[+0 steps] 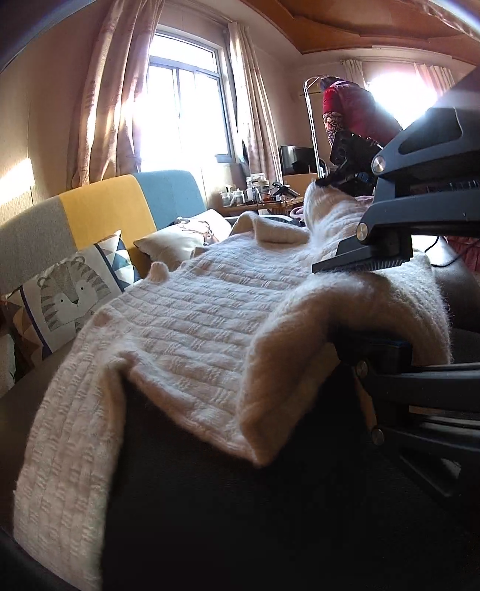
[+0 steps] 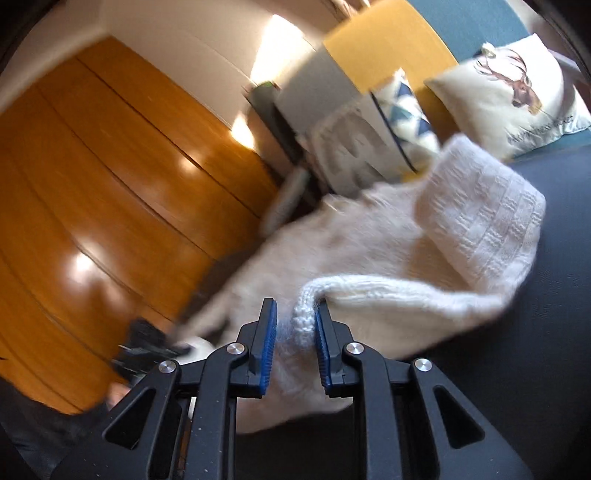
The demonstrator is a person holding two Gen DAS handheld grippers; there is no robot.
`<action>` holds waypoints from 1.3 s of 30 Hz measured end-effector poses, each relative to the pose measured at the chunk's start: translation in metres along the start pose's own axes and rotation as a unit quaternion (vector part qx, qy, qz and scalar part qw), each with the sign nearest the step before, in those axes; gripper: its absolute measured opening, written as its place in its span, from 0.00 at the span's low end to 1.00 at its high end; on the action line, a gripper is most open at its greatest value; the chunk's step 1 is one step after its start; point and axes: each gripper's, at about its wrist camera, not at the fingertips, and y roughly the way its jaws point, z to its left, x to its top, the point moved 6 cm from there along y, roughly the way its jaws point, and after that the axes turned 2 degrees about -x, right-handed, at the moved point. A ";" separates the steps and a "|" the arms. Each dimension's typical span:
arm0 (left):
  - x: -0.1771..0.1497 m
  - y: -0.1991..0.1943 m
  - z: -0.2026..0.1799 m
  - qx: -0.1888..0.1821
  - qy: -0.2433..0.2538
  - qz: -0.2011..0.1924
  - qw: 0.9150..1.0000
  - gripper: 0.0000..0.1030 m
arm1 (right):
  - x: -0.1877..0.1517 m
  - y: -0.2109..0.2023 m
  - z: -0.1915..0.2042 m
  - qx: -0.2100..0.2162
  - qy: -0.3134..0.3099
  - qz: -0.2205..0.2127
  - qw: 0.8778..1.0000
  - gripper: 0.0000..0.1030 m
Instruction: Fold clothes
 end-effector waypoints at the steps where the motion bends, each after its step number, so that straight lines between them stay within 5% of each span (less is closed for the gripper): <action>1: 0.001 0.000 0.004 0.001 -0.002 0.000 1.000 0.24 | -0.003 0.003 -0.003 -0.011 -0.002 0.007 1.000 0.22; 3: 0.003 0.000 0.011 0.004 -0.006 0.000 1.000 0.24 | -0.010 0.002 -0.005 -0.024 -0.007 0.014 1.000 0.28; 6: 0.009 0.001 0.019 0.007 -0.013 -0.003 1.000 0.24 | -0.020 0.001 -0.009 -0.045 -0.015 0.024 0.999 0.50; 12: 0.015 0.002 0.023 0.009 -0.015 -0.005 1.000 0.24 | -0.040 -0.005 -0.016 -0.081 -0.029 0.036 0.996 0.58; 21: 0.021 0.001 0.022 0.012 -0.016 -0.011 1.000 0.24 | -0.087 -0.050 -0.042 -0.112 -0.002 0.037 0.993 0.60; 27: 0.020 -0.002 0.028 0.020 -0.015 -0.009 1.000 0.24 | -0.111 -0.036 -0.031 -0.125 -0.083 0.082 0.985 0.60; 32: 0.009 -0.003 0.036 0.029 -0.021 0.006 0.999 0.29 | -0.111 -0.004 0.002 -0.081 -0.154 0.112 0.978 0.61; 35: -0.002 -0.004 0.045 0.035 -0.031 0.027 0.999 0.32 | -0.107 0.004 0.013 -0.052 -0.158 0.122 0.979 0.52; 36: -0.005 -0.004 0.048 0.037 -0.032 0.034 0.998 0.32 | -0.105 0.003 0.016 -0.043 -0.152 0.120 0.980 0.33; 37: -0.010 -0.004 0.049 0.041 -0.030 0.042 0.998 0.33 | -0.102 0.001 0.018 -0.035 -0.147 0.115 0.982 0.26; 39: -0.019 -0.004 0.050 0.050 -0.016 0.062 0.997 0.33 | -0.095 -0.004 0.024 -0.017 -0.137 0.105 0.985 0.23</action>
